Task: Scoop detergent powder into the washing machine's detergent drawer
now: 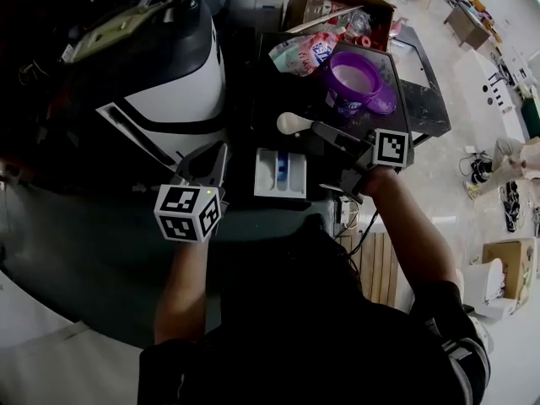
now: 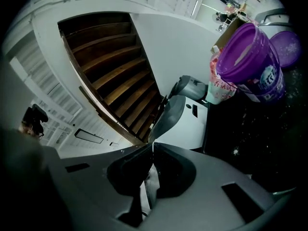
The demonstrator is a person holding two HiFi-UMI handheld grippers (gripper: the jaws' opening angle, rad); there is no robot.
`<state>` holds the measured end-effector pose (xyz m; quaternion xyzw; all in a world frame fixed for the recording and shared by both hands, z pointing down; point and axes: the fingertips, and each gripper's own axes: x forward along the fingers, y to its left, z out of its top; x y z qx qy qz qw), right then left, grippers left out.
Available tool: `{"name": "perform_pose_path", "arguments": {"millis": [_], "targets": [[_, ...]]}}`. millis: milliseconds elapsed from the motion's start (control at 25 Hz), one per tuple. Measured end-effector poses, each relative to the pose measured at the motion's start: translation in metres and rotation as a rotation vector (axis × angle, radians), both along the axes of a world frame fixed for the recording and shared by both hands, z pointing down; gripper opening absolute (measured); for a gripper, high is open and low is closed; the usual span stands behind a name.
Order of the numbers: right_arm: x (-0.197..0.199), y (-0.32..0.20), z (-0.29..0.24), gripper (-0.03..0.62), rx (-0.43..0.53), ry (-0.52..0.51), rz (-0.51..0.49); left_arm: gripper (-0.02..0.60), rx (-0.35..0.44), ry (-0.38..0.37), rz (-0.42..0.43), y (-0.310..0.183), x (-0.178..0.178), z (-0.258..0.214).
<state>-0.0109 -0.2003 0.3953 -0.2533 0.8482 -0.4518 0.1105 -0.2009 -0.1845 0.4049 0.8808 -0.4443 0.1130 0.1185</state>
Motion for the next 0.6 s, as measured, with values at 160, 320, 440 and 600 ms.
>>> {"name": "perform_pose_path", "arguments": {"millis": [160,320,440,600], "targets": [[-0.009,0.010,0.021,0.018,-0.026,0.002,-0.004,0.008,-0.018,0.005,-0.004,0.001,-0.005,0.010],[-0.015,0.015,0.041,0.020,-0.015,0.020,-0.029,0.008,-0.031,0.007,-0.024,-0.001,-0.005,0.019],[-0.021,0.016,0.052,0.018,0.008,0.048,-0.048,0.008,-0.043,0.006,-0.027,-0.002,-0.001,0.025],[-0.025,0.015,0.080,0.018,-0.019,0.114,-0.041,0.008,-0.058,0.000,-0.022,-0.001,0.003,0.031]]}}
